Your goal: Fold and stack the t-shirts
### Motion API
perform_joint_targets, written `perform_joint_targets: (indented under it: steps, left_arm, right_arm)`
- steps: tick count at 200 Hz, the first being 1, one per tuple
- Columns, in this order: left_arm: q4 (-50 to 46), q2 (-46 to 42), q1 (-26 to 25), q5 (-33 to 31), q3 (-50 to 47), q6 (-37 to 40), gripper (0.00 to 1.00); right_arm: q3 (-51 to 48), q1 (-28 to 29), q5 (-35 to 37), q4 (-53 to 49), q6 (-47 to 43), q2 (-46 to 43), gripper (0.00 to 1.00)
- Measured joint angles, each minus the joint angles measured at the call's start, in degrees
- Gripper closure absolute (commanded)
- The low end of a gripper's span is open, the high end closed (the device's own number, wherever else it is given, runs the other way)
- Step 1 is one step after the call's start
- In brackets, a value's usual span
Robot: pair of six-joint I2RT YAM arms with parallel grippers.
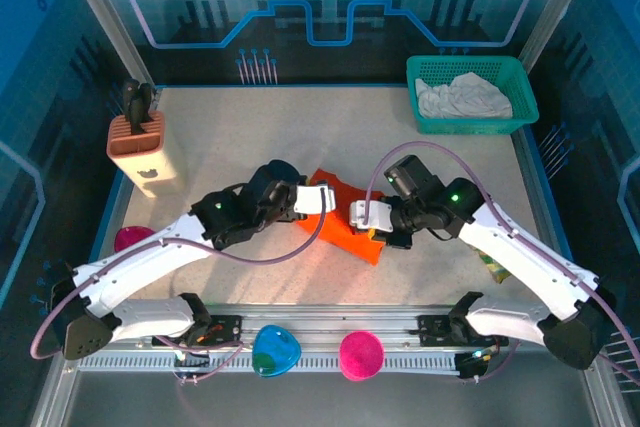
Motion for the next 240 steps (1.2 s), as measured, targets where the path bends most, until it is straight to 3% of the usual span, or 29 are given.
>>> perform_joint_targets:
  steps: [57, 114, 163, 210, 240]
  left_arm:
    - [1.07, 11.21, 5.7, -0.31, 2.86, -0.42, 1.0]
    - [2.29, 23.17, 12.0, 1.88, 10.05, -0.39, 1.0]
    - [3.06, 33.2, 14.03, 4.7, 17.27, 0.04, 1.0]
    - [3.65, 44.65, 14.49, 7.08, 25.31, 1.51, 1.0]
    - [4.39, 50.16, 14.6, 7.72, 29.81, 1.88, 1.0]
  right_arm:
    - [-1.51, -6.73, -1.29, 2.19, 0.96, 2.36, 1.0]
    - [0.72, -16.33, -7.54, 5.22, -2.47, 14.97, 1.0]
    - [4.85, -21.2, -9.4, 6.12, -3.65, 25.27, 1.0]
    - [5.38, -23.69, -9.11, 7.02, -3.04, 29.42, 1.0]
    - [5.35, -24.79, -8.22, 9.2, -1.57, 30.88, 0.84]
